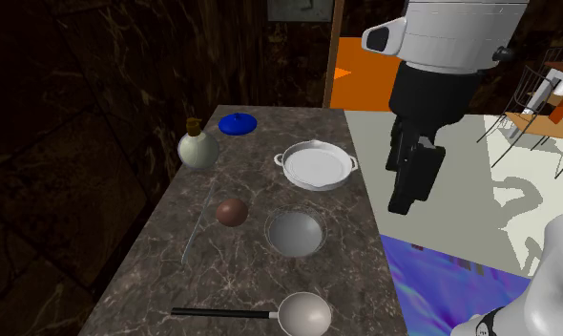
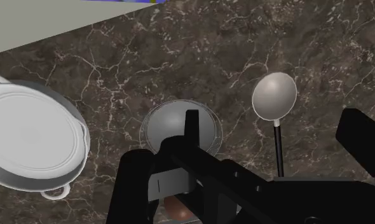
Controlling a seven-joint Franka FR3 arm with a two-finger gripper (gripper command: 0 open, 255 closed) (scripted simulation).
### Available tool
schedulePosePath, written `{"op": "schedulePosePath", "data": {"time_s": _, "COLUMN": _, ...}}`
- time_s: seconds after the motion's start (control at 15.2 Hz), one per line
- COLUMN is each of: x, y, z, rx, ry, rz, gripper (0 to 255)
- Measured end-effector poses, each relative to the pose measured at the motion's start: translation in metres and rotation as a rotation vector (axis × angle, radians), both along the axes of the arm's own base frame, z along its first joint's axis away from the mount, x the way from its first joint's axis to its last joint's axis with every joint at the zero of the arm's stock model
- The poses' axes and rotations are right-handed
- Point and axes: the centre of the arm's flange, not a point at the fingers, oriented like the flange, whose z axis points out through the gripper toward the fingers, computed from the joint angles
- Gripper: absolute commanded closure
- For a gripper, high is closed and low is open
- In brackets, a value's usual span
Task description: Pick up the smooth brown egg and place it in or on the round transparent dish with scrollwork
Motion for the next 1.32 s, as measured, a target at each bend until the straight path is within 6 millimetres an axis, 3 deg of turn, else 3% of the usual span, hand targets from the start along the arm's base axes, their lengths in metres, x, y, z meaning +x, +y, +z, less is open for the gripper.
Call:
{"op": "schedulePosePath", "data": {"time_s": 0.2, "x": 0.014, "y": -0.006, "z": -0.008, "rx": 0.020, "ry": 0.002, "rz": -0.002, "gripper": 0}}
{"op": "schedulePosePath", "data": {"time_s": 1.32, "x": 0.199, "y": -0.097, "z": -0.129, "rx": 0.291, "ry": 0.023, "rz": -0.040, "gripper": 0}}
